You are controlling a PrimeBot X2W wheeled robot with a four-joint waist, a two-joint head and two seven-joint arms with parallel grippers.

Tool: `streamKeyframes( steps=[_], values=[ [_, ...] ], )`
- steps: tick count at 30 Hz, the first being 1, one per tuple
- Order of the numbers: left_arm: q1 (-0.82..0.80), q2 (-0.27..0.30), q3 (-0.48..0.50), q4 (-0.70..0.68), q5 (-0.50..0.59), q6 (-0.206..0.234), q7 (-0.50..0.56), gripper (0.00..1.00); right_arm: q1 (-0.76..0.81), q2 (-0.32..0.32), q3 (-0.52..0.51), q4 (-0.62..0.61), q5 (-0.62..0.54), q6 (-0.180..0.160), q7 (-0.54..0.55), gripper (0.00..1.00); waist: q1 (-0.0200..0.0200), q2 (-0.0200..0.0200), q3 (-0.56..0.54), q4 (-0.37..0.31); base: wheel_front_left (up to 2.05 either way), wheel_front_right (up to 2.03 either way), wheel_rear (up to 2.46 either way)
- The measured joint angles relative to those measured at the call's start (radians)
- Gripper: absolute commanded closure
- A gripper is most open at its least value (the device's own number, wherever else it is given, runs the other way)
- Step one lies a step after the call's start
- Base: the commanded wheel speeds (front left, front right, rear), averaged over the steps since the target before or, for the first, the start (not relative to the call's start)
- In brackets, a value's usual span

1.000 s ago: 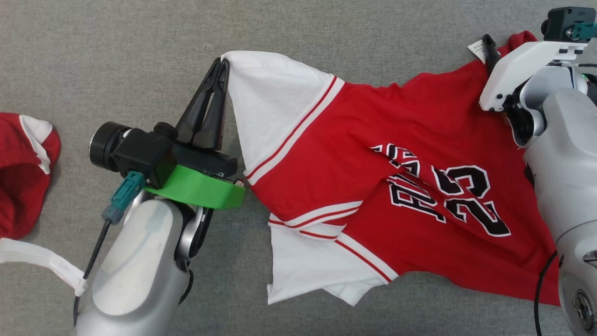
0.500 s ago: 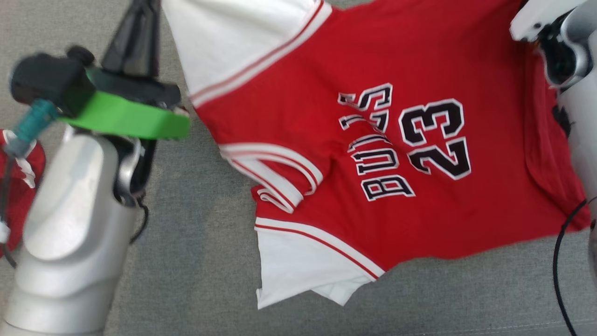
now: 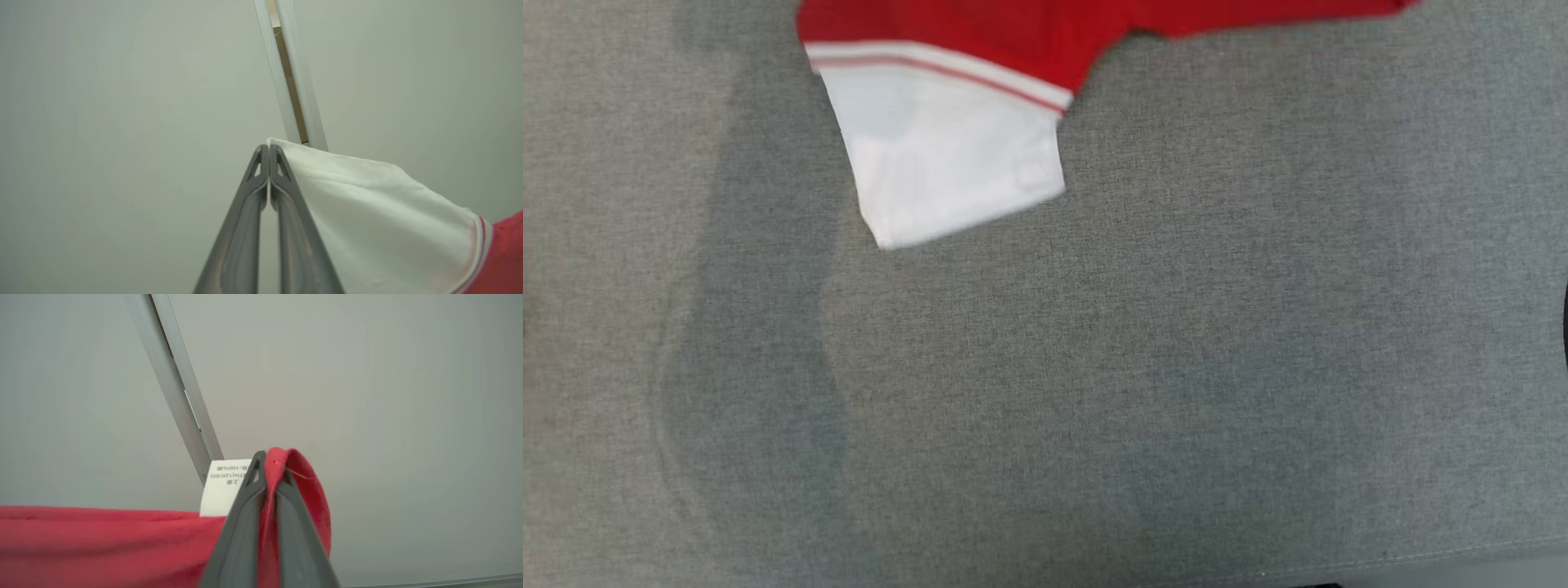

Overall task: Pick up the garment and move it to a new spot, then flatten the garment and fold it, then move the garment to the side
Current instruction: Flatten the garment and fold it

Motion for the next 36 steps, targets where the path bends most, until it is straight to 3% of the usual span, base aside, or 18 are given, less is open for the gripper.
streamKeyframes(
  steps=[5,10,16,24,29,36],
  values=[
    [-0.199,0.004,0.010,0.066,0.070,0.021,-0.021,1.00,-0.120,-0.030,0.052,-0.026,0.014,0.000,-0.092,1.00,0.0000,0.0000,0.039,-0.012,0.00,0.00,0.00],
    [-0.245,0.004,0.068,-0.055,0.117,0.031,-0.027,1.00,-0.171,-0.070,0.152,-0.032,0.029,0.000,-0.148,1.00,-0.0002,0.0000,0.081,-0.012,0.00,0.00,0.00],
    [-0.031,-0.020,0.101,-0.114,0.114,-0.006,-0.027,1.00,-0.098,-0.097,0.283,0.000,0.085,0.000,-0.182,1.00,-0.0001,0.0000,0.120,0.011,0.00,0.00,0.00],
    [0.234,-0.035,0.146,-0.264,0.091,-0.022,-0.027,1.00,0.008,-0.133,0.335,0.016,0.178,0.000,-0.232,1.00,0.0000,0.0000,0.128,0.046,0.00,0.00,0.00],
    [0.453,-0.028,0.119,-0.404,0.034,-0.023,-0.027,1.00,0.156,-0.198,0.291,-0.106,0.250,0.000,-0.239,1.00,-0.0001,0.0000,0.090,0.056,0.00,0.00,0.00],
    [0.818,0.005,0.111,-0.513,-0.025,-0.024,-0.027,1.00,0.558,-0.241,0.208,-0.318,0.310,0.000,-0.239,1.00,-0.0001,0.0000,-0.007,0.059,0.00,0.00,0.00]
  ],
)
